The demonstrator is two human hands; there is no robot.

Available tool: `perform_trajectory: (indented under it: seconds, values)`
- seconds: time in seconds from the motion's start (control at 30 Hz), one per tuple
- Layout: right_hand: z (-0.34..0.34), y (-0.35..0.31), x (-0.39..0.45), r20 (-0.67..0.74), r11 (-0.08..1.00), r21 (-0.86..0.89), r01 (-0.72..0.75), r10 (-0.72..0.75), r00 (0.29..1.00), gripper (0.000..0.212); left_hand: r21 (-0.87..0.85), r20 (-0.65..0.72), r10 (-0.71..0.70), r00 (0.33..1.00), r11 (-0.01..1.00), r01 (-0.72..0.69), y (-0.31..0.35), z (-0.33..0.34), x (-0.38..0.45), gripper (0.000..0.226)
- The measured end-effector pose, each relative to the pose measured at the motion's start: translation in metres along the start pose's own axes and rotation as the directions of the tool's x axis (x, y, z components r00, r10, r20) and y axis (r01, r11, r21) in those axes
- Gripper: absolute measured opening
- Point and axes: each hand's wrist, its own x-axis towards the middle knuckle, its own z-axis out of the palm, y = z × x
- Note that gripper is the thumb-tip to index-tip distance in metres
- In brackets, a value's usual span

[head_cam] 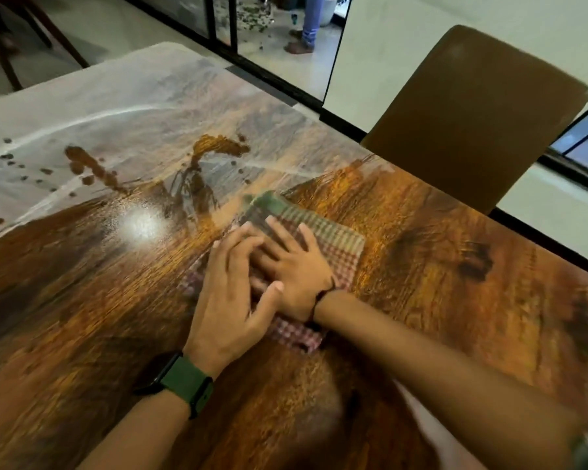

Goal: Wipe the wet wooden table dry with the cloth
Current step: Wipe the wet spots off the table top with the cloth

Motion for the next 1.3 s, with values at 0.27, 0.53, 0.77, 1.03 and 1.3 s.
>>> perform_trajectory:
  seconds: [0.27,0.53,0.77,1.03,1.3]
  values:
    - [-0.005,0.178,0.066,-0.075,0.858,0.172,-0.484,0.501,0.862,0.059,-0.004,0.082,0.078,0.994,0.997,-0.078,-0.001,0.027,0.045,0.059]
    - [-0.014,0.17,0.052,0.021,0.735,0.168,-0.657,0.663,0.748,0.063,-0.043,0.054,-0.004,0.999,0.999,0.006,0.007,0.022,0.045,0.068]
    - [0.004,0.064,-0.031,-0.018,0.925,0.078,-0.371,0.373,0.928,0.071,-0.029,0.054,-0.047,0.997,0.998,0.049,0.007,0.022,0.048,0.073]
    - [-0.007,0.13,0.028,-0.113,0.907,0.152,-0.393,0.411,0.905,0.079,-0.067,-0.007,-0.002,1.0,0.998,0.001,-0.002,0.028,0.045,0.062]
    - [-0.018,0.213,0.126,-0.011,0.825,0.209,-0.525,0.539,0.842,0.062,0.039,0.009,0.059,0.998,0.997,-0.059,0.001,0.029,0.045,0.06]
